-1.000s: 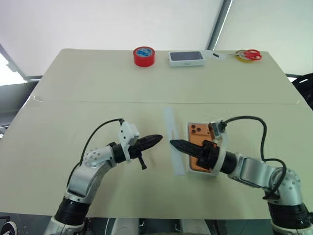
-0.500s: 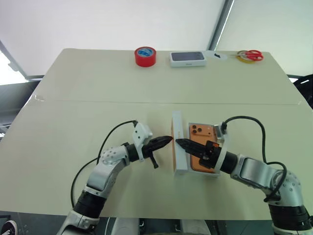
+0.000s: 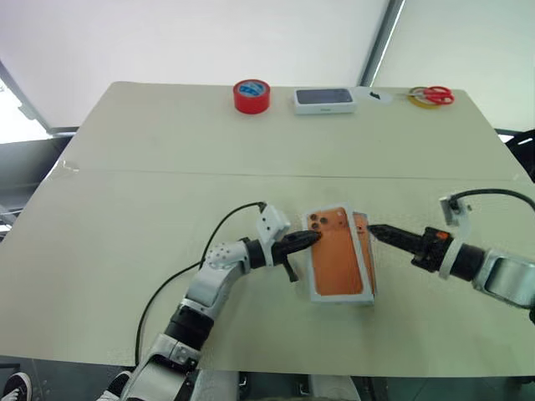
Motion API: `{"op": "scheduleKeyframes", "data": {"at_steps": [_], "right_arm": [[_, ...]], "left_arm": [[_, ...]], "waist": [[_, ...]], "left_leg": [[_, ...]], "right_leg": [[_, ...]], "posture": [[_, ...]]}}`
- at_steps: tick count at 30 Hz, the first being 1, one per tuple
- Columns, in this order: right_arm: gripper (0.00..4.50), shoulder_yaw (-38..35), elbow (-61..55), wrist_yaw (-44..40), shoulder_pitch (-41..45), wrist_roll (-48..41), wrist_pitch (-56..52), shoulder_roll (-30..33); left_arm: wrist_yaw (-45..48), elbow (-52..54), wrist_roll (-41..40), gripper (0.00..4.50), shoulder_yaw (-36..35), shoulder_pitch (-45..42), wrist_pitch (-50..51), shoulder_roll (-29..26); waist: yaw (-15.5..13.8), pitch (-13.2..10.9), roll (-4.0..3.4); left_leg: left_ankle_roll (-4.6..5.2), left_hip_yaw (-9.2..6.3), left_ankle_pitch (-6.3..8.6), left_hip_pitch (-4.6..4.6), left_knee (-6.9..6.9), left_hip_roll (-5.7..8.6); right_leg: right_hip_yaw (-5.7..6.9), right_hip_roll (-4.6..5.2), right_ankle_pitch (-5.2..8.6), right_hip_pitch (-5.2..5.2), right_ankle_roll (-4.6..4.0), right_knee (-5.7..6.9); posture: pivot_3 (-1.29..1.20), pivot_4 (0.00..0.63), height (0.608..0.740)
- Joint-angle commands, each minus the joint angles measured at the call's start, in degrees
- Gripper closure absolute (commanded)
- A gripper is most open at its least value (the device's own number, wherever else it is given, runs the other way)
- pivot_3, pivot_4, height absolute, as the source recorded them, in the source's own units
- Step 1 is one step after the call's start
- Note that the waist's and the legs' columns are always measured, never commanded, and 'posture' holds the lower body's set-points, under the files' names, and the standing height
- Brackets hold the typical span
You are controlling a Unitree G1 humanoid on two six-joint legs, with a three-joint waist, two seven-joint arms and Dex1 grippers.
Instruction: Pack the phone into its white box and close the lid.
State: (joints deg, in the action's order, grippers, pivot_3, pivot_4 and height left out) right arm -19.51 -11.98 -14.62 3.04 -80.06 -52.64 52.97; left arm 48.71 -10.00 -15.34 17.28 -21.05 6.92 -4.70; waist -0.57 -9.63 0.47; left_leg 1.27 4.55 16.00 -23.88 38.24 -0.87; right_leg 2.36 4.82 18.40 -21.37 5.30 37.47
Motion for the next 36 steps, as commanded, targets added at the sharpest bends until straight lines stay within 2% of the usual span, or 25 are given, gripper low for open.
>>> {"op": "scheduleKeyframes", "data": {"at_steps": [1,4,5,6,11,18,25,36], "right_arm": [[2.07,3.4,-3.0,-8.5,0.5,15.7,9.9,0.2],[3.55,9.9,-4.7,-16.6,-2.9,34.2,22.8,2.8],[4.19,10.7,-4.6,-18.7,-3.7,37.4,25.5,2.9],[4.46,10.8,-4.9,-20.5,-4.4,39.1,27.3,2.6],[4.46,10.8,-5.2,-26.3,-6.4,45.5,32.4,1.6],[4.46,9.3,-8.1,-29.2,-6.5,47.5,32.9,-0.6],[4.46,10.6,-8.9,-30.6,-7.3,51.6,33.8,-1.5],[4.46,9.8,-2.6,-30.0,-5.3,59.6,35.5,-2.6]], "left_arm": [[1.5,3.3,0.0,4.5,-0.8,0.5,0.0,-2.6],[2.5,7.1,-0.9,4.5,-1.7,2.4,1.9,-6.2],[2.6,8.0,-1.1,4.5,-1.8,2.9,2.4,-7.1],[3.1,9.2,-1.1,4.5,-1.8,3.6,3.0,-8.5],[4.8,11.4,-1.4,4.5,-1.1,5.3,5.5,-11.9],[6.2,6.6,2.4,4.5,3.5,3.5,7.0,-11.6],[0.4,-3.4,6.7,4.5,2.6,-2.8,0.2,-4.8],[1.4,-6.3,6.7,4.5,3.0,-5.7,-1.0,0.2]], "waist": [[-0.1,0.0,0.0],[-0.1,0.0,-0.02],[-0.2,0.0,-0.03],[-0.2,0.0,-0.02],[-0.2,0.0,-0.01],[-0.2,0.0,-0.04],[-0.9,0.0,-0.04],[-1.6,0.0,-0.06]], "left_leg": [[0.0,0.0,0.0,0.0,0.0,-0.03],[-0.01,-0.03,-0.01,0.0,-0.02,-0.07],[-0.01,-0.02,-0.01,-0.01,-0.02,-0.07],[-0.02,-0.02,-0.01,-0.01,-0.01,-0.06],[-0.02,-0.03,-0.01,0.05,0.08,-0.02],[-0.05,-0.04,-0.02,0.12,0.07,-0.01],[-0.01,-0.11,0.01,0.49,0.08,0.09],[-0.02,-0.1,0.0,0.48,0.07,0.09]], "right_leg": [[0.0,-0.04,0.0,0.0,0.0,0.0],[0.0,-0.1,0.0,-0.02,0.0,0.0],[0.0,-0.1,0.0,-0.02,0.0,0.0],[0.0,-0.08,0.0,-0.02,0.0,-0.01],[0.0,0.03,-0.01,0.12,0.02,-0.01],[0.01,0.04,-0.01,0.19,0.01,-0.02],[0.09,0.19,-0.01,0.66,0.01,-0.15],[0.09,0.19,-0.01,0.63,0.01,-0.14]], "posture": [[0.0,0.15,0.73],[0.0,0.15,0.73],[0.0,0.15,0.73],[0.0,0.15,0.73],[0.0,0.15,0.73],[0.0,0.15,0.73],[0.0,0.15,0.73],[0.0,0.15,0.73]]}}
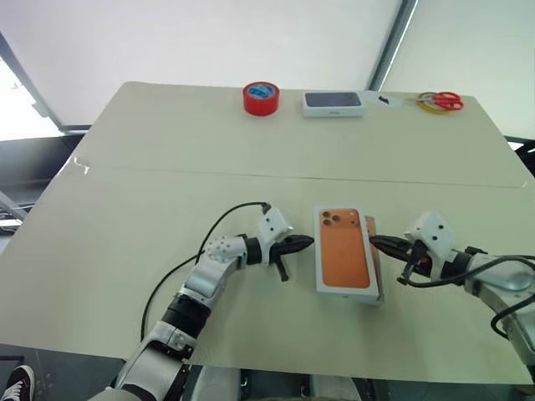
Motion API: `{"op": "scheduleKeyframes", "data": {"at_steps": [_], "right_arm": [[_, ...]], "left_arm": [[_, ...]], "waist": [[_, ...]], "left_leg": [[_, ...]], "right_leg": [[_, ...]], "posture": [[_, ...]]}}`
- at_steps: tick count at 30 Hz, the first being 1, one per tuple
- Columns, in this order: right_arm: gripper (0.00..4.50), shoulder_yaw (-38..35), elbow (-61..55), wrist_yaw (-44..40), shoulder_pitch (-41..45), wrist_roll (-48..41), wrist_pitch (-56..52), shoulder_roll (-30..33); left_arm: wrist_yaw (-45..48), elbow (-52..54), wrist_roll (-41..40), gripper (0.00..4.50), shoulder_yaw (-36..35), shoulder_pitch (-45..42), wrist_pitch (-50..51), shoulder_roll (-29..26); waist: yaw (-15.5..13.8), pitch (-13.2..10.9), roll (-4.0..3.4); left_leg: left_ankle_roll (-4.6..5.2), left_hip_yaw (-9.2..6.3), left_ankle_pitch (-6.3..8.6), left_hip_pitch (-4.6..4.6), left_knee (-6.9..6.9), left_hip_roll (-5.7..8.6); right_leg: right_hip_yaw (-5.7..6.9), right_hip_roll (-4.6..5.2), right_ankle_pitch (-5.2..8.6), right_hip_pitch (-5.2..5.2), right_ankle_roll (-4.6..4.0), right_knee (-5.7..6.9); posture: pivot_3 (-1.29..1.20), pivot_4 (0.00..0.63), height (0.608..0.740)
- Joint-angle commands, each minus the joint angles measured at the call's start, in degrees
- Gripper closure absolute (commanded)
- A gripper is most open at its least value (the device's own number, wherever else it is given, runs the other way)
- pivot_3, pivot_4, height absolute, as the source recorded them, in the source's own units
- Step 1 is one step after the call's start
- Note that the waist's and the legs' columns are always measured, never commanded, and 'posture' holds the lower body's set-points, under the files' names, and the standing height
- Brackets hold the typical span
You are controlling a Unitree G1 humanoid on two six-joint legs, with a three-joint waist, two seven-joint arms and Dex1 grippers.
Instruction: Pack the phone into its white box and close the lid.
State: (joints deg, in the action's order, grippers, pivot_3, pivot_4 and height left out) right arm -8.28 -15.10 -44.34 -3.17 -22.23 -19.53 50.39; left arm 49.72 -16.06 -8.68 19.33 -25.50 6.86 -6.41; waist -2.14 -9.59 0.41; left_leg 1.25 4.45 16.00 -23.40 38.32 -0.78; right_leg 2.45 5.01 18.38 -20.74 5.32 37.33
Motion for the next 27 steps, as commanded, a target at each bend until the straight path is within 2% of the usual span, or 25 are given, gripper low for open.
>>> {"op": "scheduleKeyframes", "data": {"at_steps": [1,2,7,15,25,27], "right_arm": [[4.46,-2.2,0.8,-0.6,1.0,1.3,2.2,-0.3],[4.46,-3.0,0.6,-1.3,1.2,-1.0,0.3,-0.7],[4.46,-3.6,-0.5,-3.9,-0.7,-0.5,0.6,-0.2],[4.46,-4.5,1.2,-4.5,-2.8,3.6,3.1,0.2],[4.46,-3.4,4.9,-3.7,-2.0,10.5,6.8,1.3],[4.46,-5.2,5.1,-3.9,-0.2,8.3,6.7,0.3]], "left_arm": [[0.4,-0.4,0.1,4.5,1.0,-1.5,-1.0,2.2],[0.4,-0.6,0.4,4.5,1.2,-1.7,-1.3,2.5],[1.1,-1.7,1.1,4.5,1.8,-2.7,-1.8,3.7],[1.4,-3.8,2.1,4.5,1.7,-3.8,-3.0,4.8],[1.5,-2.8,2.6,4.5,0.2,-3.2,-3.4,2.8],[1.3,-2.0,2.2,4.5,-0.7,-3.4,-3.4,2.1]], "waist": [[-0.1,0.0,0.0],[-0.1,0.0,0.0],[0.0,0.0,0.01],[0.0,0.0,0.01],[0.1,0.0,0.0],[0.1,0.0,0.01]], "left_leg": [[0.0,0.0,0.0,0.0,0.0,0.0],[0.0,0.0,0.0,0.0,0.0,0.01],[0.0,0.0,0.0,-0.01,-0.01,0.0],[0.01,0.0,0.0,-0.01,-0.01,0.0],[-0.01,0.01,0.0,-0.01,-0.01,0.0],[-0.01,0.01,-0.01,-0.01,-0.01,0.0]], "right_leg": [[0.0,0.0,0.0,0.0,0.0,0.0],[0.0,0.0,0.0,0.0,0.0,0.0],[0.0,-0.01,0.0,-0.02,0.0,0.0],[0.01,-0.02,0.0,-0.01,0.0,0.0],[0.0,-0.03,0.0,-0.02,0.0,0.01],[0.0,-0.03,0.0,-0.02,0.0,0.01]], "posture": [[0.0,0.15,0.73],[0.0,0.15,0.73],[0.0,0.15,0.73],[0.0,0.15,0.73],[0.0,0.15,0.73],[0.0,0.15,0.73]]}}
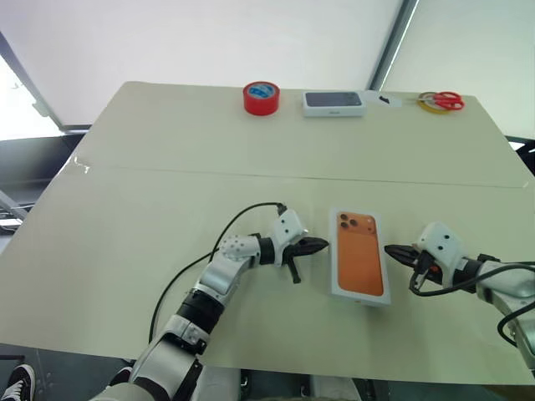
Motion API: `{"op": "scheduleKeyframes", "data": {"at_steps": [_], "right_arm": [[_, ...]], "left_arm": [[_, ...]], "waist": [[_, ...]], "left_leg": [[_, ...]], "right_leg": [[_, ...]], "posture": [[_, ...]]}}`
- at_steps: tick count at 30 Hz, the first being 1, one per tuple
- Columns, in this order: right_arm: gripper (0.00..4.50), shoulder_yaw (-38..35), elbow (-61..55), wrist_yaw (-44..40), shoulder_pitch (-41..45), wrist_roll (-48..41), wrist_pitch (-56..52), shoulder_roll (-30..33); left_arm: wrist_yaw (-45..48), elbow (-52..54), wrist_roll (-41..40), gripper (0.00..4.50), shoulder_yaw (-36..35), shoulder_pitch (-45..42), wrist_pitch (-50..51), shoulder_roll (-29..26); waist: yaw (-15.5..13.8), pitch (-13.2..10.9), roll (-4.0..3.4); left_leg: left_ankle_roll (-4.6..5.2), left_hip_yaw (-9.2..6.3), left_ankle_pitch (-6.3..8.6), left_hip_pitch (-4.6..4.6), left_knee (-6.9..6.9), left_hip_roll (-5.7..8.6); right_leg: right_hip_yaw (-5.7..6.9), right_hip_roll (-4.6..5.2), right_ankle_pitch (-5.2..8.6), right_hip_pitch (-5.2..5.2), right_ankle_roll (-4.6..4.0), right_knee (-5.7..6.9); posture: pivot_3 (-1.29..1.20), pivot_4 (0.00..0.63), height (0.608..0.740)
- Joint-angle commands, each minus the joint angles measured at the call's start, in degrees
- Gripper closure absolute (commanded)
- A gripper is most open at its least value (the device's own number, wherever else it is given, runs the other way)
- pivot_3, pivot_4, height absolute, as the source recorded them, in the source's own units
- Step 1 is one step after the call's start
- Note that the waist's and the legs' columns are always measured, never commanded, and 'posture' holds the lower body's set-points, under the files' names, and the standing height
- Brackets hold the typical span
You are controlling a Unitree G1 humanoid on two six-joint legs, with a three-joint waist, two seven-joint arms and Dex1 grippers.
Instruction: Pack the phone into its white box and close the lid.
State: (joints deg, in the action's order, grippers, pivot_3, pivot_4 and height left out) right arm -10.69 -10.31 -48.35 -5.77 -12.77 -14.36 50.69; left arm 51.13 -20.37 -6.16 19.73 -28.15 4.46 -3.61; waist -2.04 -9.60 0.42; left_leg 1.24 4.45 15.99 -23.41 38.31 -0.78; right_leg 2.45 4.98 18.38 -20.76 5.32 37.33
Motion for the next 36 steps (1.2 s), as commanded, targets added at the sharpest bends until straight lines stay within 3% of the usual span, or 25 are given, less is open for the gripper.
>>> {"op": "scheduleKeyframes", "data": {"at_steps": [1,6,11,15,18,22,28,31,36], "right_arm": [[4.46,-4.2,-0.3,-0.3,3.7,-3.9,0.4,-0.9],[4.46,-5.9,-5.2,-4.1,4.3,-13.2,-5.9,-2.3],[4.46,0.0,-6.8,-4.6,1.9,-7.2,-4.9,-1.0],[4.46,7.2,-4.3,-1.4,1.3,3.8,-1.7,0.5],[4.46,7.0,-4.8,-2.7,1.7,0.1,-5.2,-0.7],[3.19,4.4,-4.8,-3.3,4.7,-4.7,-8.7,-2.1],[0.11,-0.9,-3.0,-6.1,10.8,-12.7,-10.3,-3.7],[0.04,-4.0,-3.8,-10.9,11.2,-16.8,-9.5,-2.2],[0.04,-7.9,0.5,-17.3,10.6,-16.3,-3.2,1.2]], "left_arm": [[-0.2,2.9,-0.9,4.5,-1.7,-1.0,-1.0,-0.8],[-2.2,2.6,-5.3,4.5,-5.3,-6.6,2.8,3.3],[-3.3,-4.9,-0.4,4.5,-2.0,-10.5,0.1,5.8],[-2.9,-11.0,4.2,4.5,2.2,-10.6,-1.2,5.3],[1.1,-12.5,7.4,4.5,5.7,-9.5,-0.4,1.3],[0.8,-8.4,1.4,3.2,-0.5,-9.5,1.9,1.1],[1.4,5.4,-2.7,0.12,-7.2,-6.0,4.8,-6.5],[2.9,13.4,-4.7,0.05,-10.7,-1.4,6.7,-13.5],[5.7,24.4,-8.7,0.05,-18.9,9.1,10.6,-26.9]], "waist": [[0.1,0.0,-0.02],[-0.2,0.0,0.02],[0.0,0.0,0.0],[0.6,0.0,0.01],[0.9,0.4,0.42],[1.4,0.6,0.5],[1.8,0.4,0.23],[1.8,0.4,0.17],[1.8,0.4,0.18]], "left_leg": [[0.0,0.0,0.0,0.0,0.0,0.0],[-0.05,-0.04,-0.03,-0.04,0.01,-0.02],[0.03,-0.02,0.02,-0.04,0.08,0.07],[0.03,0.02,0.01,0.0,0.06,0.04],[-0.02,-0.06,-0.01,0.11,0.05,-0.08],[-0.01,-0.11,0.02,0.25,0.0,-0.09],[-0.39,-0.08,-0.2,-0.05,-0.1,-0.09],[-0.44,-0.07,-0.24,-0.07,-0.12,-0.09],[-0.26,-0.08,-0.13,-0.01,-0.13,-0.07]], "right_leg": [[0.0,0.0,0.0,0.0,0.0,0.0],[0.05,-0.02,0.0,-0.01,0.0,0.01],[0.05,0.02,-0.01,0.07,0.02,-0.05],[0.03,-0.05,-0.01,0.02,0.03,0.0],[0.04,-0.18,0.0,0.14,0.02,-0.01],[0.07,-0.07,0.0,0.35,0.01,-0.14],[0.05,-0.05,0.0,-0.07,0.0,-0.11],[0.06,-0.05,0.0,-0.09,0.01,-0.1],[0.05,0.0,0.0,0.0,0.0,-0.12]], "posture": [[0.0,0.15,0.73],[0.0,0.15,0.73],[0.0,0.15,0.73],[0.0,0.15,0.73],[0.0,0.15,0.73],[0.0,0.15,0.73],[0.0,0.15,0.73],[0.0,0.15,0.73],[0.0,0.15,0.73]]}}
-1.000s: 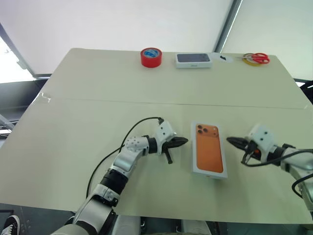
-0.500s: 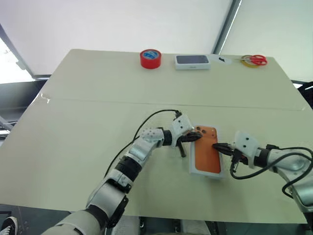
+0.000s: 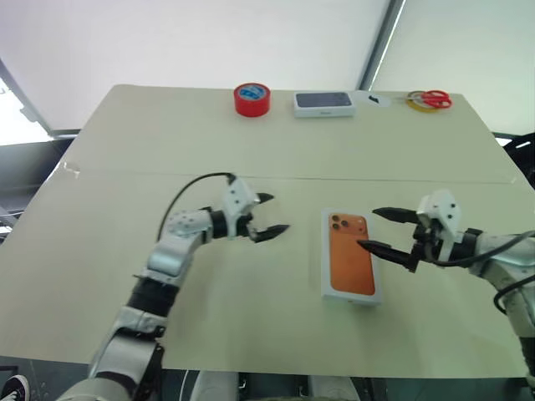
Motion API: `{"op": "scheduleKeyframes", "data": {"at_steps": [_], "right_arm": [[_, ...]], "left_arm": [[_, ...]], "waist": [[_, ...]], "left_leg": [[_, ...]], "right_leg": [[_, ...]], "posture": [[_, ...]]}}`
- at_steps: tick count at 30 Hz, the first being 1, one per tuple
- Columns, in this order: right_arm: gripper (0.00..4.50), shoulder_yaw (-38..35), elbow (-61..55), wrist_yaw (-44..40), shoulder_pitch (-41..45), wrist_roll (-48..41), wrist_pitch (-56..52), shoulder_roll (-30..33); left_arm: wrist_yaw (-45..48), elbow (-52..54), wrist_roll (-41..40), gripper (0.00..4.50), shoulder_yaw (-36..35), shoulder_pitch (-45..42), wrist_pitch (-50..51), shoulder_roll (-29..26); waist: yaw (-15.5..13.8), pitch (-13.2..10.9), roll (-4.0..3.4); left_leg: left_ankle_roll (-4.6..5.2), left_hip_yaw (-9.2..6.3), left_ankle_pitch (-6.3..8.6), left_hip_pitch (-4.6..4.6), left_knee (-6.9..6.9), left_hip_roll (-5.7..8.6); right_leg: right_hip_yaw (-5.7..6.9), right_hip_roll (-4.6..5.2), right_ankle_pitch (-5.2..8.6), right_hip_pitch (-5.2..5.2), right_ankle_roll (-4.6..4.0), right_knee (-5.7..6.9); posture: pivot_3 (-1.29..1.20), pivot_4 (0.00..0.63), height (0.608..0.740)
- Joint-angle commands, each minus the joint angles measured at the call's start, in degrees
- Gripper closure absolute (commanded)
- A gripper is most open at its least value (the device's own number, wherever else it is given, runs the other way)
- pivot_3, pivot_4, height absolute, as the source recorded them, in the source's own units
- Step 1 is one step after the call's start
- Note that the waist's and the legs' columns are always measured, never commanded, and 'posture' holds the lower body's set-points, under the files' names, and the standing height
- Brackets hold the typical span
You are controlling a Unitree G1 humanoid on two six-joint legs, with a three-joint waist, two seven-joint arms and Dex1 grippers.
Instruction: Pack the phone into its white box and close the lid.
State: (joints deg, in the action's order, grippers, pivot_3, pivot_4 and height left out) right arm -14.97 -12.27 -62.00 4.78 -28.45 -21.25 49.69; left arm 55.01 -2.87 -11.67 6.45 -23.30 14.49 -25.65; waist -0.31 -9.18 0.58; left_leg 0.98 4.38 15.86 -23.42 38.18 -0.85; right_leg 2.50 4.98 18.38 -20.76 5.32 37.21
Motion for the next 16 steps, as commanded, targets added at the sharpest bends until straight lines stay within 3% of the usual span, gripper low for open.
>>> {"op": "scheduleKeyframes", "data": {"at_steps": [1,5,9,16], "right_arm": [[0.04,-4.0,4.7,-5.3,0.0,-0.1,5.2,3.1],[0.04,-3.5,10.4,-9.2,0.5,1.2,8.9,4.9],[0.04,-2.2,15.0,-11.6,1.4,2.5,11.7,5.1],[0.04,-0.2,20.4,-12.6,2.2,5.8,16.6,4.2]], "left_arm": [[2.4,8.8,-5.0,0.05,-8.6,7.0,1.5,-7.4],[2.9,13.4,-8.7,0.05,-16.1,16.3,3.1,-13.4],[0.8,16.1,-10.2,0.05,-22.6,26.2,3.3,-14.6],[-1.3,17.6,-10.6,0.05,-27.1,29.5,2.3,-16.4]], "waist": [[0.1,0.0,0.01],[0.0,0.0,-0.04],[0.4,-0.1,-0.13],[0.6,-0.1,-0.14]], "left_leg": [[0.14,0.0,0.08,0.0,0.0,0.0],[0.14,-0.01,0.1,0.02,-0.01,0.0],[0.13,0.0,0.11,0.03,-0.04,0.02],[0.14,-0.01,0.13,0.02,-0.08,0.01]], "right_leg": [[0.0,0.01,0.0,-0.01,0.0,-0.01],[-0.01,0.08,0.01,0.0,-0.03,-0.03],[-0.02,0.13,0.02,0.0,-0.05,-0.08],[-0.02,0.14,0.1,-0.02,-0.21,-0.07]], "posture": [[0.0,0.15,0.73],[0.0,0.15,0.73],[0.0,0.15,0.73],[0.0,0.15,0.73]]}}
